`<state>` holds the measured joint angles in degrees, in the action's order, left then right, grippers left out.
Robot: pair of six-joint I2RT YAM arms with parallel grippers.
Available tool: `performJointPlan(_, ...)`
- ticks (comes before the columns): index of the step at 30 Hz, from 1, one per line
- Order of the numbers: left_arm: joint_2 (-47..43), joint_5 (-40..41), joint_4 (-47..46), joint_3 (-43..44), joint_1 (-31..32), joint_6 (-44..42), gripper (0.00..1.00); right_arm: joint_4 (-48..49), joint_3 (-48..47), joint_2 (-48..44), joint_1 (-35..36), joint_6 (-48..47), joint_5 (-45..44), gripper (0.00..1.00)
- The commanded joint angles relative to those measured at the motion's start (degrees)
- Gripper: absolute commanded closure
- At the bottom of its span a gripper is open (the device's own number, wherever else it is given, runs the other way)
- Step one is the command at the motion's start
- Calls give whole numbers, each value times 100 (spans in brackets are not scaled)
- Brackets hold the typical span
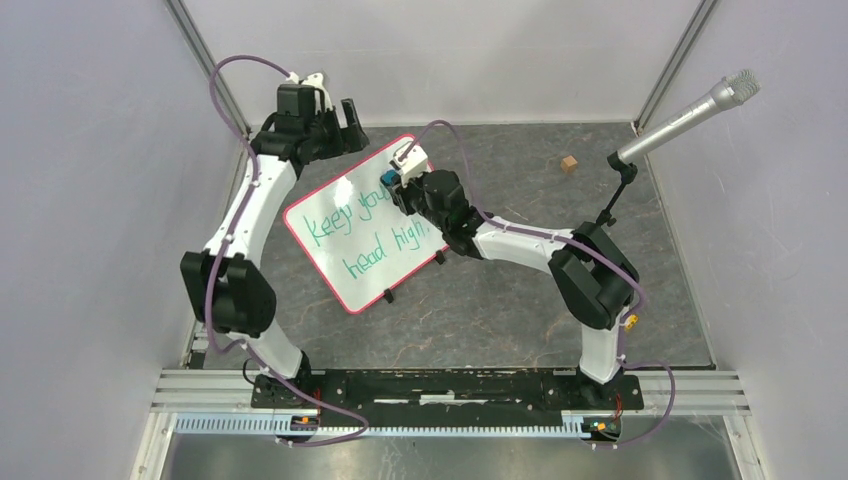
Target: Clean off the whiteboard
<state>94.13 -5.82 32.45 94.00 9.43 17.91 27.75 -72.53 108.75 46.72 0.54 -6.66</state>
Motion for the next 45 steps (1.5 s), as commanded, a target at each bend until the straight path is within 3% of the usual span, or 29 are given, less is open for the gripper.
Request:
performJointPlan(1, 309, -679, 195, 350, -64, -561, 6, -59, -388, 133, 4, -350, -273, 73)
performJointPlan(6, 472, -645, -48, 144, -63, -851, 11, -152, -521, 229, 26, -414, -256, 72)
performJointPlan(13, 601, -1369, -676, -310, -64, -554, 19, -313, -897, 555, 151, -452, -344, 71)
performJointPlan(21, 755, -1560, -567, -337, -47, -419, 41, -428, -1187, 846, 703, -836, -570, 72)
performJointPlan(28, 675, -1921, -757, -461, -29, -152, 49, -269, -1051, 815, 983, -1016, -261, 71)
performJointPlan(35, 662, -1891, -808, -511, -27, -55, 58, -103, -785, 798, 811, -726, -1277, 71)
performJointPlan(39, 694, -1732, -819, -538, -37, -110, 61, 46, -372, 695, 404, -181, -1267, 71)
performJointPlan(45, 612, -1583, -793, -574, -33, -173, 62, -557, -483, 765, -18, 288, -1136, 71)
